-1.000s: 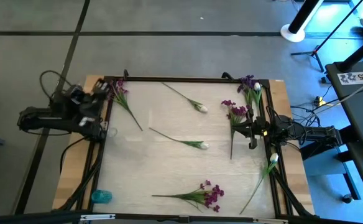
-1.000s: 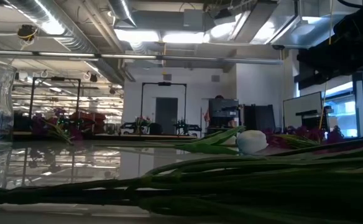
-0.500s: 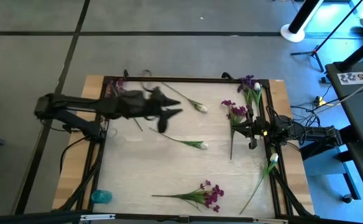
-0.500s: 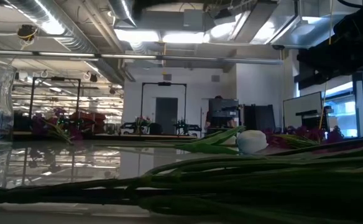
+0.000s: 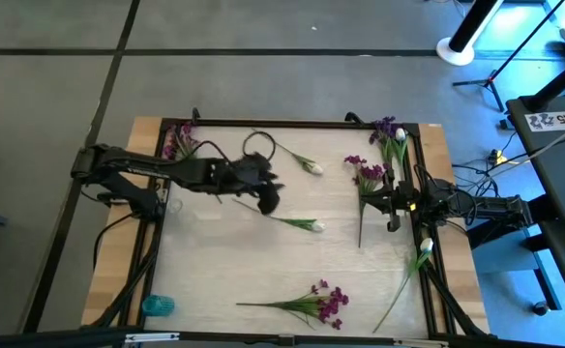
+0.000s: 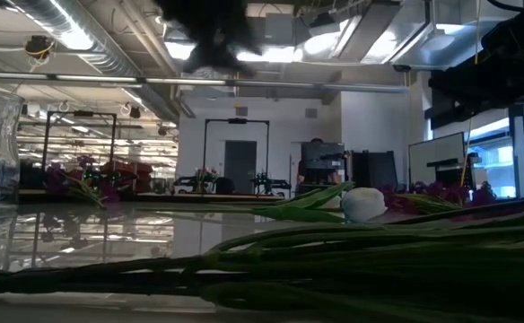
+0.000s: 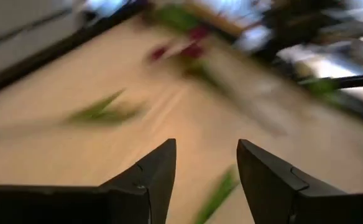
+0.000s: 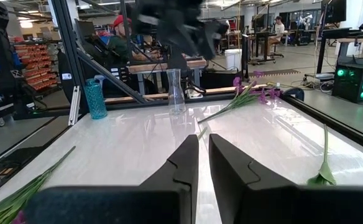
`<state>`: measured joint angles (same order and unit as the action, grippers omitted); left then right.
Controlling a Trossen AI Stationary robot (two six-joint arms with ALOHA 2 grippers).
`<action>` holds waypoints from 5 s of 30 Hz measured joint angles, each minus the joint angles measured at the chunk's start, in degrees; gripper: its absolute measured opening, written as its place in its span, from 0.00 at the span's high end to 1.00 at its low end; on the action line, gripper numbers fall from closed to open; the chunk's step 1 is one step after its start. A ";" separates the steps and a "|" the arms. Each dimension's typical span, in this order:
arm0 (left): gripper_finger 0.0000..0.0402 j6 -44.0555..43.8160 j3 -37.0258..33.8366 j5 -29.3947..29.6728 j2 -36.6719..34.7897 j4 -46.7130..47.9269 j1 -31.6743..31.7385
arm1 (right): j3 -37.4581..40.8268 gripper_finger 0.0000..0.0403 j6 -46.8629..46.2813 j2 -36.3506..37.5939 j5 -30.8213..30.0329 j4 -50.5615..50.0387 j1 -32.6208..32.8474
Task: Sort flowers into vase by color
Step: Put the top left light purple flowers into the blue vase
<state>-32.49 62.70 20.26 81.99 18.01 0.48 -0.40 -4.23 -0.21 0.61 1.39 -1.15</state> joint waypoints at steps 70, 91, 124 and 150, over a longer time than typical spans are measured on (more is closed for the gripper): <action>0.64 -55.36 -33.48 -1.78 -8.45 14.57 46.81 | 0.00 0.90 0.02 -0.02 -0.01 -0.15 0.00; 0.98 -13.96 -33.49 -8.66 -30.80 -36.76 35.90 | 0.00 0.90 5.98 -0.02 -0.90 0.11 0.00; 0.99 0.10 -30.87 -31.91 -47.20 -48.51 -8.32 | -24.19 0.90 -31.13 -38.46 -32.20 34.60 0.93; 0.99 0.05 -21.14 -38.93 -38.65 -48.13 -24.27 | -55.58 0.90 -20.42 -79.65 -48.56 34.58 28.38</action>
<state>-32.45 41.55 -18.66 43.33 -30.11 -23.79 -55.99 -24.65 -79.86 -47.95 35.97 27.23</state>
